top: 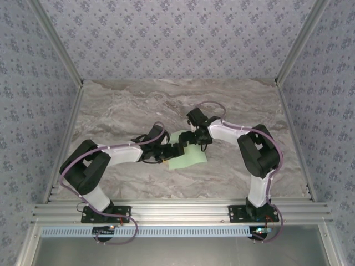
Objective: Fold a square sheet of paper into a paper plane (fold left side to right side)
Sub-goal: Pick up the square sheet of paper from the center of the table.
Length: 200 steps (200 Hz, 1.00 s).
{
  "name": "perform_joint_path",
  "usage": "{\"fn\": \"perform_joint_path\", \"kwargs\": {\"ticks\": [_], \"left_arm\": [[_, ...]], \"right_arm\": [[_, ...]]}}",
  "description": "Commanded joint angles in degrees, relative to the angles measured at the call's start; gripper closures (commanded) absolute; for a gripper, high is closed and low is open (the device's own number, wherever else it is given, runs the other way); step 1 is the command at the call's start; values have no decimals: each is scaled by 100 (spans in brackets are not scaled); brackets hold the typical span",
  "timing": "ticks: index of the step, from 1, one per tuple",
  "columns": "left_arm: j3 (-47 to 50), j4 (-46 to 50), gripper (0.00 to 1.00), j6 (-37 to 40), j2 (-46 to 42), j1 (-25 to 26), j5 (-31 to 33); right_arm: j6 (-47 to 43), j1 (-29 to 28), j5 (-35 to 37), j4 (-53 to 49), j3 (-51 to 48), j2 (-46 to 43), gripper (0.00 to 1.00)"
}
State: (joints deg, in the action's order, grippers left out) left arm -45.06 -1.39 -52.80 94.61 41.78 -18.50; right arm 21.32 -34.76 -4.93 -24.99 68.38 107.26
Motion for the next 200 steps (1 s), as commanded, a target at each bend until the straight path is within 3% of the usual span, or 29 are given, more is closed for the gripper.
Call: {"fn": "perform_joint_path", "kwargs": {"ticks": [1, 49, 75, 111, 157, 200], "left_arm": [[23, 52, 18, -122, 217, 54, 158], [50, -50, 18, -65, 2, 52, 172], [50, -63, 18, -43, -124, 46, 206], [98, -17, 16, 65, -440, -87, 140], [620, -115, 12, 206, -1507, -850, -226], [1292, -762, 9, 89, -2480, -1830, -1097]], "right_arm": [[39, -236, -664, -419, -189, -145, 4], [22, -238, -757, -447, -213, -170, 22], [-4, -179, -840, -445, -260, -226, 40], [-24, 17, -1124, -287, -425, -408, 54], [29, 471, -2195, 417, -906, -869, 64], [188, 867, -3428, 1417, -1443, -1410, 71]]}}
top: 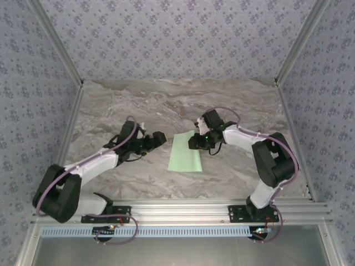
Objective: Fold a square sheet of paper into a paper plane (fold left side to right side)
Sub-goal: Pick up the square sheet of paper from the center of the table, then place a square sheet of paper at the center of the table.
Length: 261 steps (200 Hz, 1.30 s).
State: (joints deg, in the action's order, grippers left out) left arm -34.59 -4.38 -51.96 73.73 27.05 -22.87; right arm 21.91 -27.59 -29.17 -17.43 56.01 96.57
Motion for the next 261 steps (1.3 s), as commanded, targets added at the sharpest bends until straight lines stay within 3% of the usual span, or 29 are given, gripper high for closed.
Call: {"fn": "perform_joint_path", "kwargs": {"ticks": [1, 54, 115, 153, 210, 261], "left_arm": [[252, -478, 9, 13, -411, -371, -681], [231, -1426, 6, 35, -960, -708, -1678], [-359, -1905, 5, 240, -1175, -705, -2496], [-693, -2123, 4, 334, -1141, -588, -2725], [-1033, -2766, 3, 368, -867, 48, -2864], [-1187, -2939, 17, 394, -744, 321, -2848]], "right_arm": [[134, 150, -1039, 688, -218, -354, 71], [554, 587, -2375, 1845, -590, -992, 76], [898, 846, -3140, 1927, -325, -2190, 76], [1159, 812, -3340, 1942, -41, -2782, 76], [1369, 348, -3363, 2160, 390, -3083, 75], [1361, 278, -3266, 2193, 411, -3092, 75]]}}
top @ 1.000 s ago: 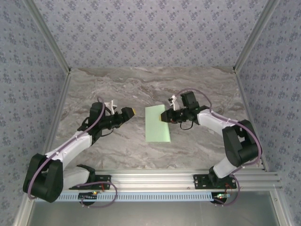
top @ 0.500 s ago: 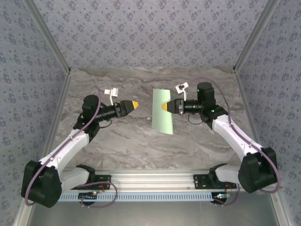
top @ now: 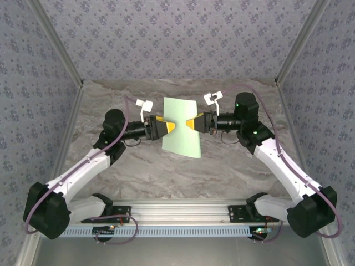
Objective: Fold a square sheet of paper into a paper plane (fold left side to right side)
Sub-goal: Place a square sheet of paper at the center of the table.
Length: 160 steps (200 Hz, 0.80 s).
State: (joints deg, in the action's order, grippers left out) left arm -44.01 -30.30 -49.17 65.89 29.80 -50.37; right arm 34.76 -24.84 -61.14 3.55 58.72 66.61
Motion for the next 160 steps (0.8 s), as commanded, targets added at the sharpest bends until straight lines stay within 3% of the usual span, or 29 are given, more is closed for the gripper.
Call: {"fn": "perform_joint_path", "kwargs": {"ticks": [1, 11, 20, 32, 50, 72, 88, 132, 160], "left_arm": [[-238, -341, 18, 116, 39, 49, -97], [-223, -363, 22, 113, 47, 56, -81], [-190, -491, 31, 45, 39, 52, -88], [-174, -535, 54, 19, 30, 68, -79], [-163, -365, 78, 103, -23, 65, 13], [-113, -100, 94, 223, -82, 70, 175], [-18, 78, 100, 306, -70, 65, 297], [172, 998, 100, 599, 352, 58, 812], [95, 1572, 100, 752, 1165, -9, 1052]], "right_arm": [[80, 0, -66, 90, 140, -96, 75], [47, 5, -55, 45, 134, -99, 75], [-83, 6, -15, -154, 159, -102, 75], [-231, 29, 70, -367, 159, -97, 74], [-286, 137, 94, -460, 77, -112, 74], [-330, 365, 221, -559, -43, -184, 69], [-537, 508, 396, -871, -110, -223, 58], [-1742, 831, 1758, -2724, -115, -176, 31], [-2006, 934, 2390, -2885, -459, -116, 21]]}}
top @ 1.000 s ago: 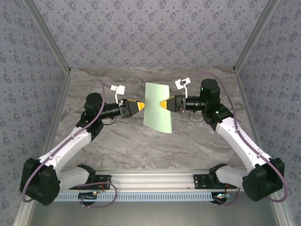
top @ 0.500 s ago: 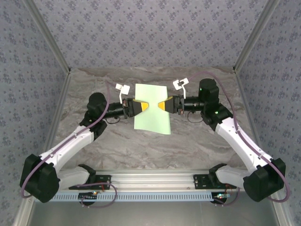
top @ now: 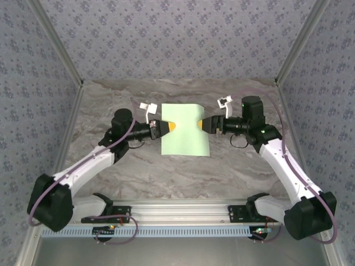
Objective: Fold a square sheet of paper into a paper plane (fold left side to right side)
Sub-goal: Place a square sheet of paper at the center of the table, then first fold in half a square sheet of paper at the center of the table.
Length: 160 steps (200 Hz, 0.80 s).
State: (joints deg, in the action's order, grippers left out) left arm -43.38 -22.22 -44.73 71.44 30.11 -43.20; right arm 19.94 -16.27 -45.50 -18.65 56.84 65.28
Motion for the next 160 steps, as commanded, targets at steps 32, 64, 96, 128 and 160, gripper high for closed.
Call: {"fn": "perform_joint_path", "kwargs": {"ticks": [32, 64, 96, 128, 160], "left_arm": [[-280, 1171, 100, 499, 1998, -199, 453], [-595, 1350, 100, 731, 2941, -271, 621], [-826, 1678, 100, 908, 3227, -270, 747], [-948, 2050, 100, 1080, 3162, -269, 900], [-944, 2105, 100, 1072, 3063, -269, 876]], "right_arm": [[-515, 89, 1068, -377, -732, 266, 23], [-147, -2, 817, 423, -1252, 732, 45], [183, -210, 854, 1172, -1501, 1520, 71], [420, -368, 972, 1653, -1389, 2383, 83], [593, -520, 1101, 1749, -1113, 3139, 85]]}}
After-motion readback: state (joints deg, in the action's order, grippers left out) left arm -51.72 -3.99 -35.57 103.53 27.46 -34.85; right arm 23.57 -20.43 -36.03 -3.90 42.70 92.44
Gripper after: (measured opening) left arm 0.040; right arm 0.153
